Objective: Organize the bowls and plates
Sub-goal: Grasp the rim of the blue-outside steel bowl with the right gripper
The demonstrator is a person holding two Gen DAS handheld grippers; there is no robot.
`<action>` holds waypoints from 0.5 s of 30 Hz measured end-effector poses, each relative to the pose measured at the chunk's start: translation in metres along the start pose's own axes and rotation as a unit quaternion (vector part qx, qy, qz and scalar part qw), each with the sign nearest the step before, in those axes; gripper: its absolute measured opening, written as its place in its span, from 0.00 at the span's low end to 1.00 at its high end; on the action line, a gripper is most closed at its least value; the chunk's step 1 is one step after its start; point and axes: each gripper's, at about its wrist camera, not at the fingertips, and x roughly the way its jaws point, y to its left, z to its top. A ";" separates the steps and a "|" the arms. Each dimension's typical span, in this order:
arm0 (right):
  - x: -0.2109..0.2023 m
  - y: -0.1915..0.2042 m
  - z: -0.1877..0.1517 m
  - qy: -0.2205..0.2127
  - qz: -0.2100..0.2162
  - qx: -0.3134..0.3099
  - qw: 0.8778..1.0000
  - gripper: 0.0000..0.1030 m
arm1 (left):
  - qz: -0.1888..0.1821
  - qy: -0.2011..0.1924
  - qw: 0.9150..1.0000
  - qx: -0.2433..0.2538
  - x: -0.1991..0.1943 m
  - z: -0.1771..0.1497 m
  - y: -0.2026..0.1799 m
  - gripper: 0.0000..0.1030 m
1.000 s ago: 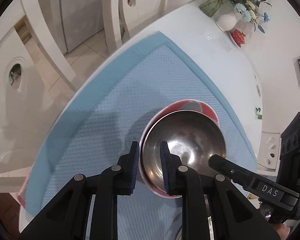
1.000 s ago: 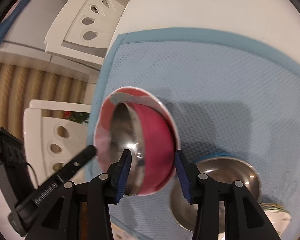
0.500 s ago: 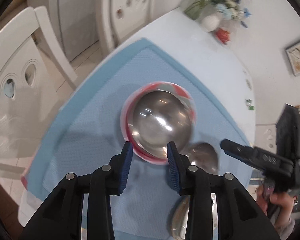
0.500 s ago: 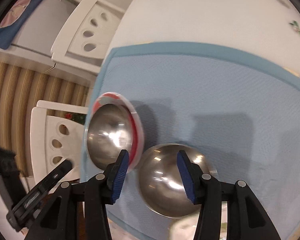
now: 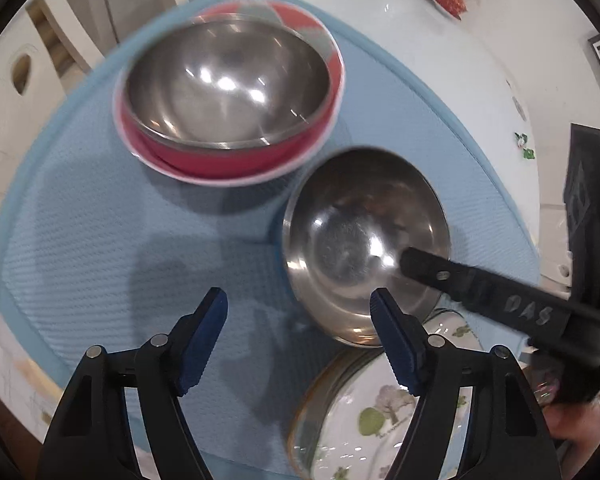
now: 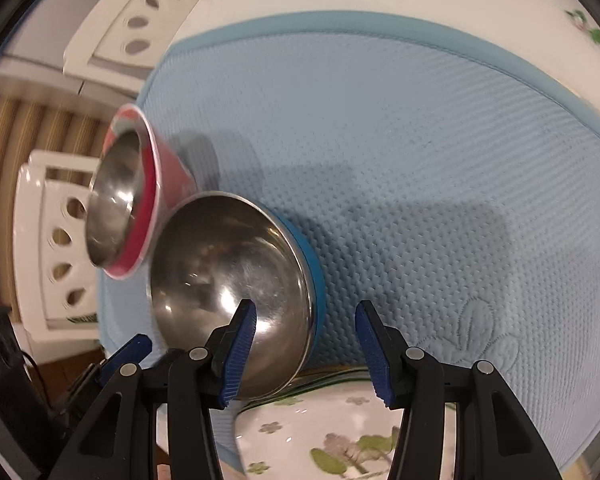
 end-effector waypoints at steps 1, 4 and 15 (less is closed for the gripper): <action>0.003 -0.002 -0.002 0.002 0.002 0.001 1.000 0.48 | 0.003 -0.001 1.000 0.003 0.003 0.001 -0.003 0.64; 0.016 -0.009 -0.002 0.010 0.019 0.013 1.000 0.48 | 0.016 -0.002 1.000 0.016 0.011 0.006 -0.010 0.54; 0.029 -0.013 0.000 0.006 0.040 0.035 0.999 0.21 | 0.037 0.012 0.999 0.016 0.036 0.024 -0.009 0.15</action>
